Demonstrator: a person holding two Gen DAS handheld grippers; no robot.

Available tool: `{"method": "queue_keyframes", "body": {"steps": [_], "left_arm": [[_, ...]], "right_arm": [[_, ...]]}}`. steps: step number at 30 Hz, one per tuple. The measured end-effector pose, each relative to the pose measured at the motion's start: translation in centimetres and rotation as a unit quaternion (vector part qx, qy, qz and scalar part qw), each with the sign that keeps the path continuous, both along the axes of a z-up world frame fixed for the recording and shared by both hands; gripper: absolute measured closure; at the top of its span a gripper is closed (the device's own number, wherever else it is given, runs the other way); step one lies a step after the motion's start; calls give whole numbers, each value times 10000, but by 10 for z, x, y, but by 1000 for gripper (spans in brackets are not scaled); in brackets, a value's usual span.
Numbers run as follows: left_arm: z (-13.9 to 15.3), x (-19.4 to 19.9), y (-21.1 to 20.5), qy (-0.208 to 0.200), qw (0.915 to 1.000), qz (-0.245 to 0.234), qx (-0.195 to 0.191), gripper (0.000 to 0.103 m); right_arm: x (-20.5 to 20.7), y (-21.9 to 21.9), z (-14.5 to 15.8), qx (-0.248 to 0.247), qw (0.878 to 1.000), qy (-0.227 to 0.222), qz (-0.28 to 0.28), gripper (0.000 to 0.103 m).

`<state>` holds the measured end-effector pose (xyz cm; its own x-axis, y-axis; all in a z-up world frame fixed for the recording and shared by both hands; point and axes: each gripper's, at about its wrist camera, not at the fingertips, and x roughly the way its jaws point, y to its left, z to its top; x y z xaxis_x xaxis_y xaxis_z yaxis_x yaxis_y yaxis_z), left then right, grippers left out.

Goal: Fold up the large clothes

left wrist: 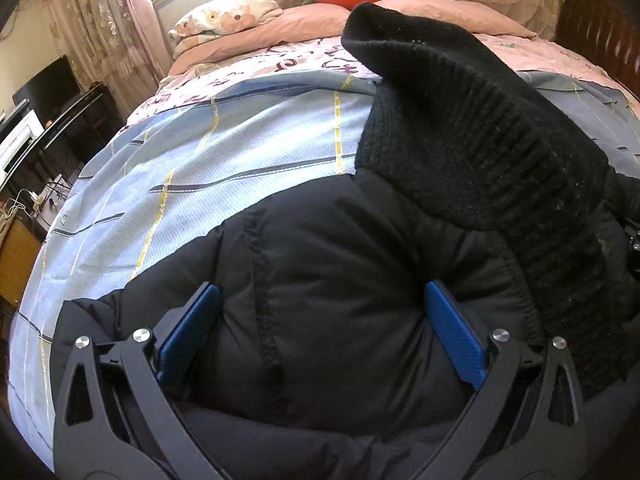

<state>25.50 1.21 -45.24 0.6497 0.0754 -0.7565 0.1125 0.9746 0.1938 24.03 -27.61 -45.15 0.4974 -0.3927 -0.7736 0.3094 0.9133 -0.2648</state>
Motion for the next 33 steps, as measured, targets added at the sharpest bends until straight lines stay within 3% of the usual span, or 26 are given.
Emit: {"method": "queue_keyframes", "body": {"steps": [4, 6, 10, 14, 17, 18, 20, 22, 24, 26, 29, 31, 33], "left_arm": [[14, 7, 0, 169, 9996, 218, 70, 2], [30, 3, 2, 312, 9992, 209, -119, 2], [78, -39, 12, 11, 9996, 269, -128, 2], [116, -119, 30, -69, 9982, 374, -468, 2], [116, -191, 38, -191, 9975, 414, -541, 2], [109, -212, 41, -140, 9973, 460, -549, 2], [80, -248, 51, 334, 9951, 666, -645, 2], [51, -270, 59, 709, 9909, 920, -676, 2], [14, -289, 62, 871, 9910, 943, -382, 2], [0, -299, 52, 386, 9971, 660, -45, 2], [-8, -292, 50, 308, 9973, 669, -59, 2], [-7, -291, 50, 337, 9972, 666, -64, 2], [2, -280, 49, 759, 9946, 705, -18, 2]], "right_arm": [[9, 5, 11, -229, 9990, 378, 45, 1], [2, 8, 30, -313, 9984, 477, 47, 1], [-64, 4, 102, 366, 9991, -205, 32, 1], [-145, -1, 128, 1084, 9938, -235, 12, 1], [-210, 10, 115, 1109, 9935, 53, 234, 1], [-237, 21, 105, 835, 9956, 49, 413, 1], [-273, 40, 81, 100, 9976, 152, 668, 1], [-291, 47, 51, 4, 9954, 489, 827, 1], [-305, 44, 12, -134, 9938, 654, 890, 1], [-316, 44, -3, -323, 9933, 196, 1094, 1], [-316, 49, -9, -415, 9928, 35, 1121, 1], [-312, 47, -5, -289, 9935, 182, 1090, 1], [-301, 44, 8, -135, 9936, 614, 941, 1]]}}
